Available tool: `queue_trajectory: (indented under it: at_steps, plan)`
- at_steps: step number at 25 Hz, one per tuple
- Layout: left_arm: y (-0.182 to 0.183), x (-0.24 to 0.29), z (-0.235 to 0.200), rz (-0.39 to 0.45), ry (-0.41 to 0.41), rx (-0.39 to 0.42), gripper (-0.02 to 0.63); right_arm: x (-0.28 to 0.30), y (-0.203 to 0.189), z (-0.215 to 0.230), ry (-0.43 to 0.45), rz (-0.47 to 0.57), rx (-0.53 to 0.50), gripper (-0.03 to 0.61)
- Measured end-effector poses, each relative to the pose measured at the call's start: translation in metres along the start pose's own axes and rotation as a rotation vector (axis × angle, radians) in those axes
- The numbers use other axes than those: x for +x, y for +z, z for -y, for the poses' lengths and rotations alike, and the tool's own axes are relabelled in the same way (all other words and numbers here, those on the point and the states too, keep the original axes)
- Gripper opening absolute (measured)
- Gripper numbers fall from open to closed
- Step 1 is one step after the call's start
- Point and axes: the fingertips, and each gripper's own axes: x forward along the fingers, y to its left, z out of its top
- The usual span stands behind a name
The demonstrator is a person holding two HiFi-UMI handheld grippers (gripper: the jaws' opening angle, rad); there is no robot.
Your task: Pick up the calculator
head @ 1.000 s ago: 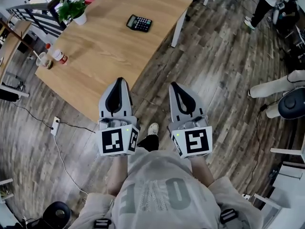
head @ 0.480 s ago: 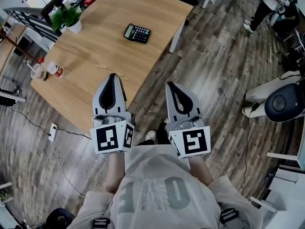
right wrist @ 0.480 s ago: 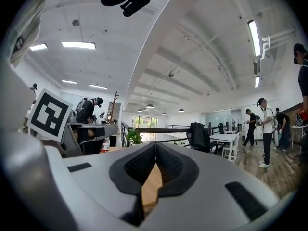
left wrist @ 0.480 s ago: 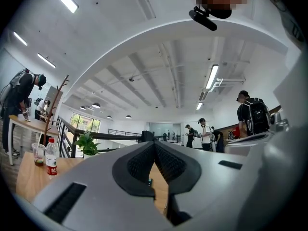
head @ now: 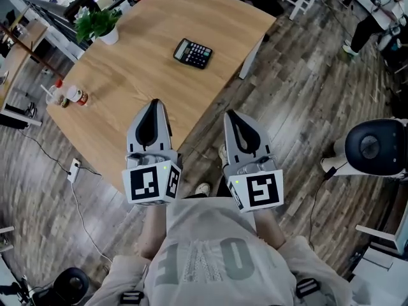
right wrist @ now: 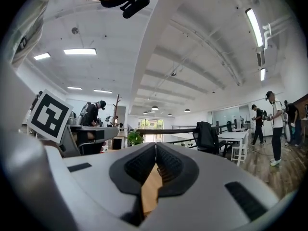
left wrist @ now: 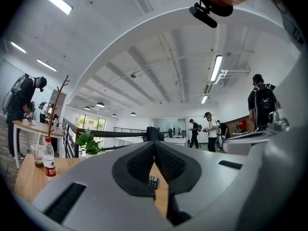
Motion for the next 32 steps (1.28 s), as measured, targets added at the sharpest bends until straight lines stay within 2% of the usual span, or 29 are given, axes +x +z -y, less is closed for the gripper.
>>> queue_trajectory:
  at_steps: [9,14,25,32]
  plan:
    - [-0.013,0.075,0.027,-0.029,0.022,0.022,0.009,0.053,-0.012,0.076,0.025,0.004,0.047,0.018]
    - [-0.009,0.112,0.033,-0.031,0.071,0.023,0.009,0.085,-0.011,0.108,0.072,-0.005,0.054,0.018]
    - [-0.003,0.165,0.023,-0.016,0.217,0.026,0.009,0.139,-0.010,0.140,0.212,-0.013,0.044,0.018]
    - [-0.010,0.187,0.023,-0.024,0.282,0.022,0.009,0.157,-0.015,0.156,0.279,-0.019,0.046,0.018]
